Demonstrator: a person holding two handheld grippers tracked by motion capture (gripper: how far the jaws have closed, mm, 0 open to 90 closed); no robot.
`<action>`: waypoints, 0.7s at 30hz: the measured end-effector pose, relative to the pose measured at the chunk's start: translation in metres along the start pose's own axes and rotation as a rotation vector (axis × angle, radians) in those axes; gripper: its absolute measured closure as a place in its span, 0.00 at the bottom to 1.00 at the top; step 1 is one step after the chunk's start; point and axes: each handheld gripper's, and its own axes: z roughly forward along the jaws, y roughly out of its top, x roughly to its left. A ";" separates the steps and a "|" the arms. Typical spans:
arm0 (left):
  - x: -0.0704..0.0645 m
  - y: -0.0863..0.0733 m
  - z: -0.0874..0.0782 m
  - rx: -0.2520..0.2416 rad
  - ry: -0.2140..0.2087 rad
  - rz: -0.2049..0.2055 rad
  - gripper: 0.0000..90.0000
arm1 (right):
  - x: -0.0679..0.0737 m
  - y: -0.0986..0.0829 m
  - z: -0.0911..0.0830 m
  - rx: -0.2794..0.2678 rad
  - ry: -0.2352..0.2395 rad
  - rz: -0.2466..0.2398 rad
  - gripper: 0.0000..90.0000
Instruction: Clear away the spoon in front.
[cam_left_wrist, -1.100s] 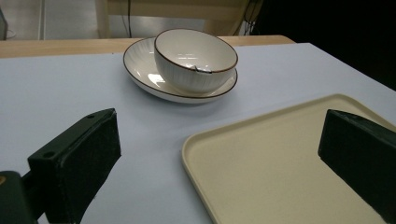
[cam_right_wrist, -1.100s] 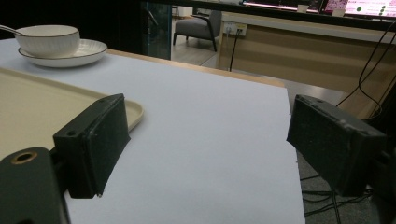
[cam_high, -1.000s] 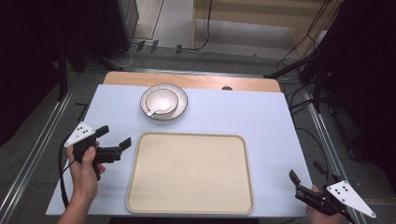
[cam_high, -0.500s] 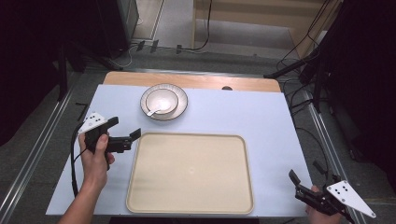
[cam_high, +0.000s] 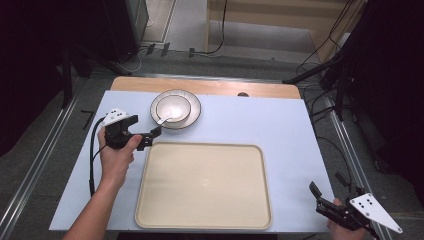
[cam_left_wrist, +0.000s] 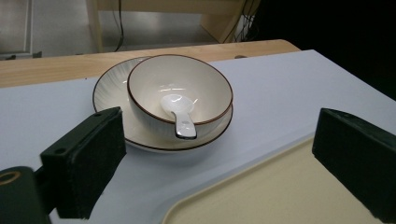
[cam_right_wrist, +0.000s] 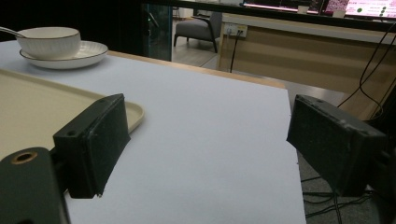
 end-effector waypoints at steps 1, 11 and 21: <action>-0.001 0.000 0.003 0.005 0.008 0.003 0.08 | 0.000 0.000 0.000 0.000 0.000 -0.001 0.15; 0.003 0.003 0.031 0.059 0.027 -0.025 0.22 | -0.001 -0.001 0.000 0.001 0.001 0.003 0.15; 0.023 0.003 0.046 0.068 0.010 -0.149 0.50 | 0.000 0.000 0.000 0.000 0.005 0.002 0.15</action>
